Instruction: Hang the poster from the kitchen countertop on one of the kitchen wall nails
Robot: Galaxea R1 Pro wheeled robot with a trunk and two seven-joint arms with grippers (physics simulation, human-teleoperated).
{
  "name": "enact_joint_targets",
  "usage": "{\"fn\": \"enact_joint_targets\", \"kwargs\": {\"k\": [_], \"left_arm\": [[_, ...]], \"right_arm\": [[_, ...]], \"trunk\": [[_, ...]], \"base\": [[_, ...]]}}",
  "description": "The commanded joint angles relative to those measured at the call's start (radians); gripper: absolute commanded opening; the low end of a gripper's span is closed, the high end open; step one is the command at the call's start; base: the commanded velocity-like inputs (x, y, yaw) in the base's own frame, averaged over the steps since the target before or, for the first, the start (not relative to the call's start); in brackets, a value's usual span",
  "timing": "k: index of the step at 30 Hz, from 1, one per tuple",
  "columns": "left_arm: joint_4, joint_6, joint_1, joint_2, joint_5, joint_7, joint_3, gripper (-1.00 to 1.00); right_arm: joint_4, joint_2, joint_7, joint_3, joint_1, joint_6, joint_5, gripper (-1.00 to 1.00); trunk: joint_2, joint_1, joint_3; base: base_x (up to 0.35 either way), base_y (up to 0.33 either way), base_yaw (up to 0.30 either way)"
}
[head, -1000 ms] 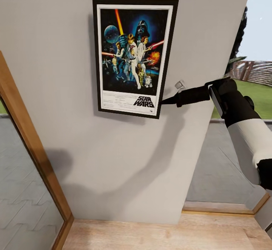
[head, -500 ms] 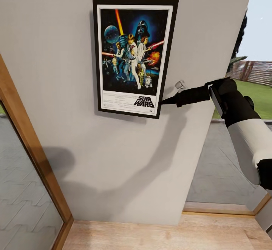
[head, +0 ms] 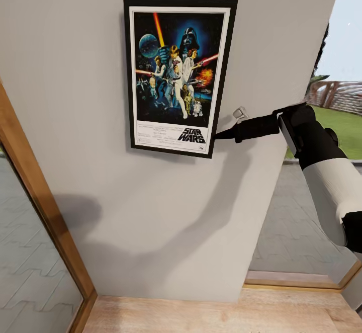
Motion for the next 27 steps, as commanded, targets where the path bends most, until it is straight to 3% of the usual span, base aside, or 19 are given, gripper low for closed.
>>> {"fn": "enact_joint_targets", "kwargs": {"k": [1,7,27], "left_arm": [[0.001,-0.005,-0.001,0.000,-0.007,-0.003,0.008,1.00],[0.000,-0.005,0.000,0.000,-0.007,-0.004,0.007,1.00],[0.000,-0.005,0.002,0.000,-0.007,-0.004,0.007,1.00]], "right_arm": [[-0.001,0.000,0.007,0.000,-0.001,0.010,0.005,-1.00],[-0.001,0.001,-0.004,0.000,-0.001,0.010,-0.020,-1.00],[-0.001,0.002,-0.004,-0.001,-0.001,0.011,-0.021,-1.00]], "trunk": [[-0.002,0.001,-0.002],[-0.002,0.001,-0.002],[-0.002,0.001,-0.002]], "base": [[0.257,0.000,0.000],[0.004,0.000,0.000],[0.000,0.000,0.000]]}}
